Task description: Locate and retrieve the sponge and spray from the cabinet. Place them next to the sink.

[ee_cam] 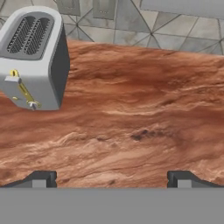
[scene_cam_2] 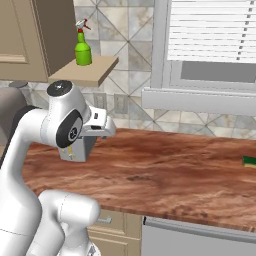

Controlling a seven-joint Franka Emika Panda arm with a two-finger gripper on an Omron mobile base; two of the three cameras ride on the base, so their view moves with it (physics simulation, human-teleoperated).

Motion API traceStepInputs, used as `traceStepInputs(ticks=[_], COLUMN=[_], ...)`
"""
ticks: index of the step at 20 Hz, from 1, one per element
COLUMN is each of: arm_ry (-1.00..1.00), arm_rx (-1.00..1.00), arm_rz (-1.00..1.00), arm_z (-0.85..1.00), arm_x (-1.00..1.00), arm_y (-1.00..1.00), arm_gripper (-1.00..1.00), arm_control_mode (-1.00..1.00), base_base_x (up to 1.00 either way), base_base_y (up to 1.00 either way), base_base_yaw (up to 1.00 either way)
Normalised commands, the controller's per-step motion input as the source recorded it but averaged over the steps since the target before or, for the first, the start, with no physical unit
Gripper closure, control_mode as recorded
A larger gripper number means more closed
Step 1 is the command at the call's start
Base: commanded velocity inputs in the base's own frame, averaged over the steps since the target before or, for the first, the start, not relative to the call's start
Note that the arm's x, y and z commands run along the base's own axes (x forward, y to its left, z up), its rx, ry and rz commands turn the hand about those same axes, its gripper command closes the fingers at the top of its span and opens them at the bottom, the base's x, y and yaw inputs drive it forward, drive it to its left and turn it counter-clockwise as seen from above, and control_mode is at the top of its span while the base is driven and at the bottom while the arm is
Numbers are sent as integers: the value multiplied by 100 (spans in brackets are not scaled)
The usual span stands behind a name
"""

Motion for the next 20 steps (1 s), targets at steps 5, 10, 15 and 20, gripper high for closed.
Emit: traceStepInputs(ticks=[5, 10, 15, 20], arm_ry=[0, -5, -12, -11], arm_rx=[0, 4, 21, 18], arm_rz=[0, 2, 12, 17], arm_z=[0, 6, 49, 79], arm_x=[0, -21, -16, -23], arm_y=[0, -16, -14, -7], arm_gripper=[-100, -100, -100, -100], arm_control_mode=[-100, -100, -100, -100], base_base_x=[0, 0, 0, 0], base_base_y=[0, 0, 0, 0], base_base_yaw=[0, 0, 0, 0])
